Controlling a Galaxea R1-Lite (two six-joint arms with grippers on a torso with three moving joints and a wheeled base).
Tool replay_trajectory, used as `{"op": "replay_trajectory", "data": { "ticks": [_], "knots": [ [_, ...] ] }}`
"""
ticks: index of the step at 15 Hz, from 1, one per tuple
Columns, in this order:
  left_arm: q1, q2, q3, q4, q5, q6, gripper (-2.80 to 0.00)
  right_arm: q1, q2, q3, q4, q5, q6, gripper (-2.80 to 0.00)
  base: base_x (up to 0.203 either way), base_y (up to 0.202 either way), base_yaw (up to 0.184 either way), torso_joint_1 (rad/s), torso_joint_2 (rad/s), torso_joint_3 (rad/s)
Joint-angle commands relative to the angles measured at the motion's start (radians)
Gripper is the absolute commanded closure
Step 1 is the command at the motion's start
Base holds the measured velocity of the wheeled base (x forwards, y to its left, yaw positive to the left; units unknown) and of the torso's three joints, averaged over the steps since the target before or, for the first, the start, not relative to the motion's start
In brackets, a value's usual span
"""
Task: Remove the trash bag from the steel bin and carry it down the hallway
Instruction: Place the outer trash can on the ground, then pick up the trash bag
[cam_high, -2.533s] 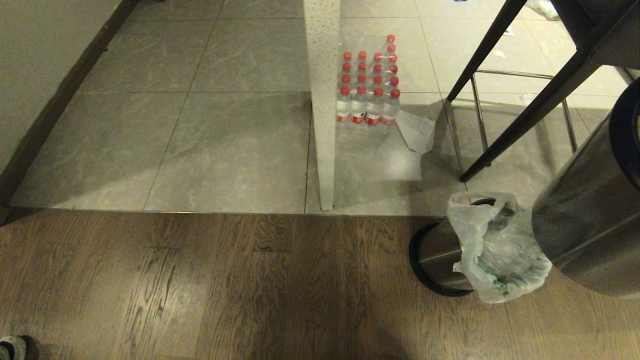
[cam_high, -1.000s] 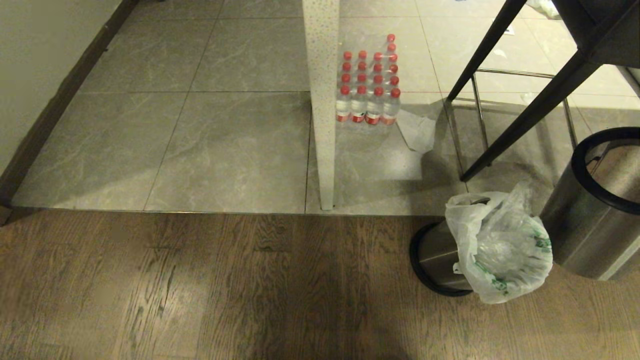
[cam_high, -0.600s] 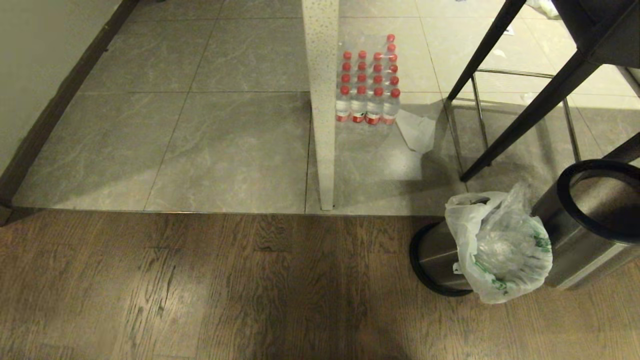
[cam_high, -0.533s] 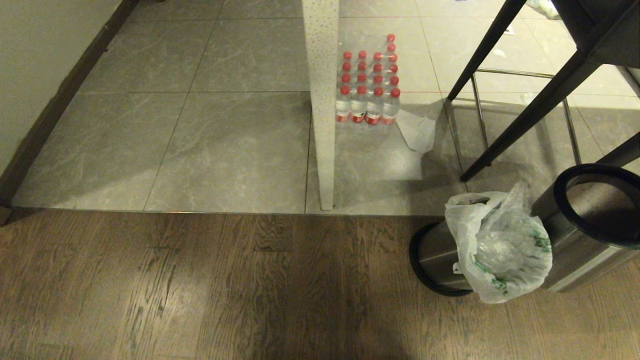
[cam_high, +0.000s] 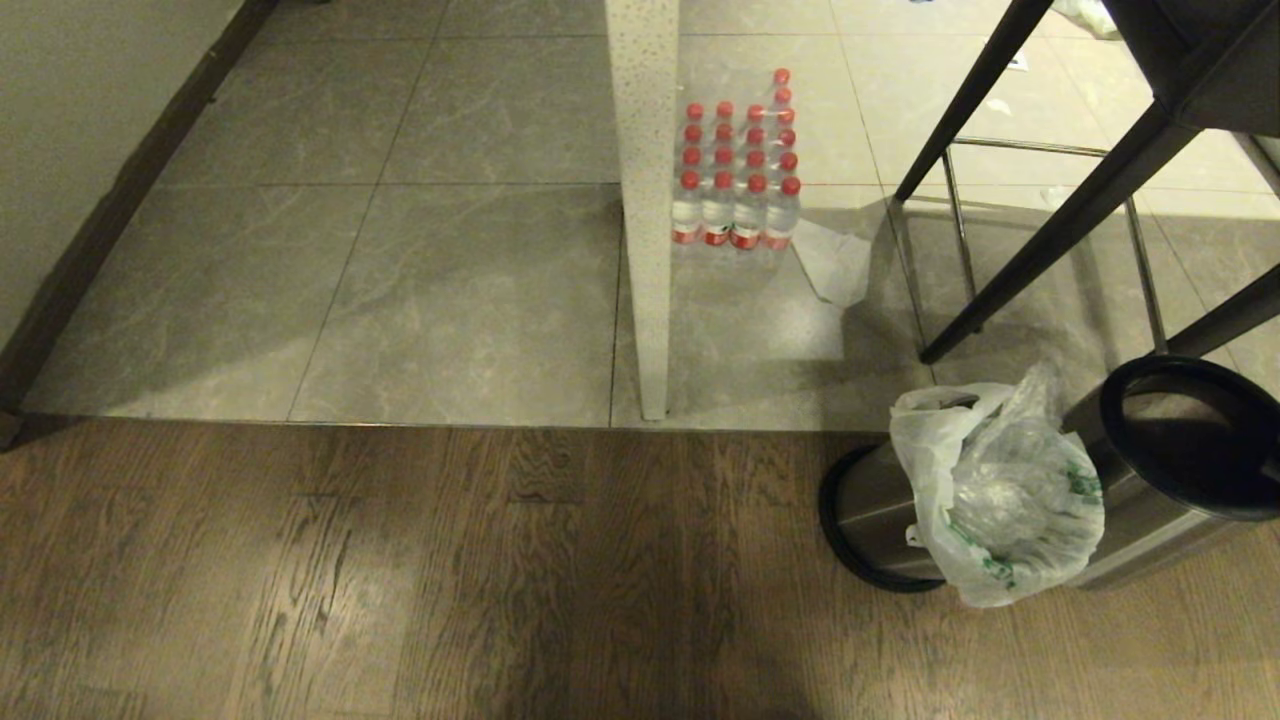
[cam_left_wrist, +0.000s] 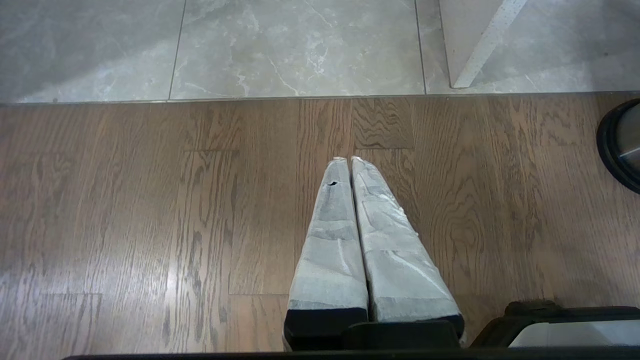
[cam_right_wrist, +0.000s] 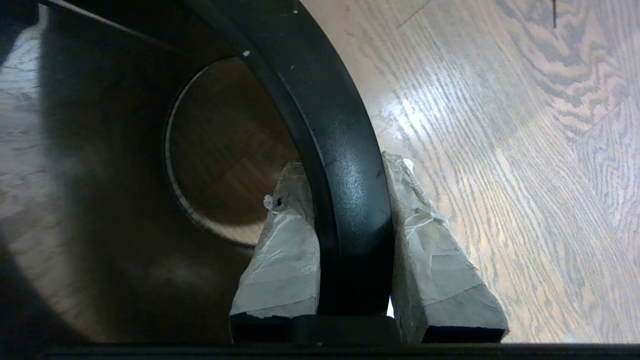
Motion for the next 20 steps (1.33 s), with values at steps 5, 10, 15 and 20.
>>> {"op": "replay_trajectory", "data": {
  "ticks": [5,10,15,20],
  "knots": [
    [-0.001,0.0,0.0,0.0,0.0,0.0,0.0,-0.016,0.07,-0.018,-0.016,0.016,-0.01,0.0,0.0,0.0,0.0,0.0,0.0,0.0],
    [-0.001,0.0,0.0,0.0,0.0,0.0,0.0,-0.02,0.077,-0.006,-0.023,0.018,-0.012,-2.8,0.0,0.0,0.0,0.0,0.0,0.0],
    [-0.001,0.0,0.0,0.001,0.0,0.0,0.0,-0.058,-0.059,0.04,-0.006,0.054,-0.083,-2.8,0.0,0.0,0.0,0.0,0.0,0.0],
    [-0.001,0.0,0.0,0.0,0.0,0.0,0.0,-0.084,-0.365,0.176,0.152,0.121,-0.183,-2.8,0.0,0.0,0.0,0.0,0.0,0.0]
  ]
}}
